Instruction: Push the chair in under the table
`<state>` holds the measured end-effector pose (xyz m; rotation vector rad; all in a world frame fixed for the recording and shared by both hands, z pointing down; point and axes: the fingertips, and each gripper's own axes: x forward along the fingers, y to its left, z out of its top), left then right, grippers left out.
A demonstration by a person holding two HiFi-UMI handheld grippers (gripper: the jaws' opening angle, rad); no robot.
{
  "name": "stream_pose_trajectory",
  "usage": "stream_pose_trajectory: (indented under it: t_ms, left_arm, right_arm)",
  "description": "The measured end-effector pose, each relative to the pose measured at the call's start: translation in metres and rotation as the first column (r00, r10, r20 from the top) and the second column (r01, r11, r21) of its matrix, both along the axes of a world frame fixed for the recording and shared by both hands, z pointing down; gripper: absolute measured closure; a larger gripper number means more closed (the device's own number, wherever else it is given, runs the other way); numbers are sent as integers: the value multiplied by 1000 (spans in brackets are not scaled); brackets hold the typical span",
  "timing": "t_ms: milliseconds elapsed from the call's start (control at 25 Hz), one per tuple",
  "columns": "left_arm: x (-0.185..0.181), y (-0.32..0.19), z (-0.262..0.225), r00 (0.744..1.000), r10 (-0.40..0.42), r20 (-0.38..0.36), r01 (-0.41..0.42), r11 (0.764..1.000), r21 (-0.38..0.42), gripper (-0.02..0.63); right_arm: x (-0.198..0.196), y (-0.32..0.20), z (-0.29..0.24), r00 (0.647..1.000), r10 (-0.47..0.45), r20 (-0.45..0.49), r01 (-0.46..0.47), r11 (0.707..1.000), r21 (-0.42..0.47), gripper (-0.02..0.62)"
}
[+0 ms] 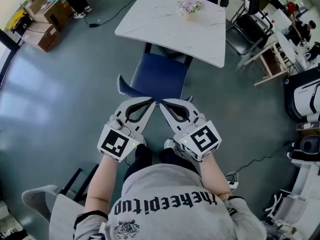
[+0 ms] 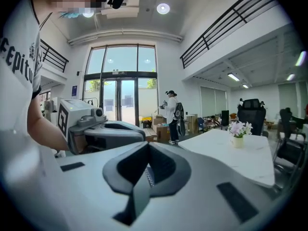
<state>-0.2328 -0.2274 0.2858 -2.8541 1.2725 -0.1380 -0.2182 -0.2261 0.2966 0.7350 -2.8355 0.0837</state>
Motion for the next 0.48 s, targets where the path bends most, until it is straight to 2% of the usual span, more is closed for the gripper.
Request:
stream_pose_trajectory:
  t_ms: [480]
  left_arm:
    - [0, 16, -16, 1000, -4, 13, 3, 999, 53, 591]
  right_arm:
    - [-1, 9, -21, 998, -4, 62, 3, 1000, 20, 584]
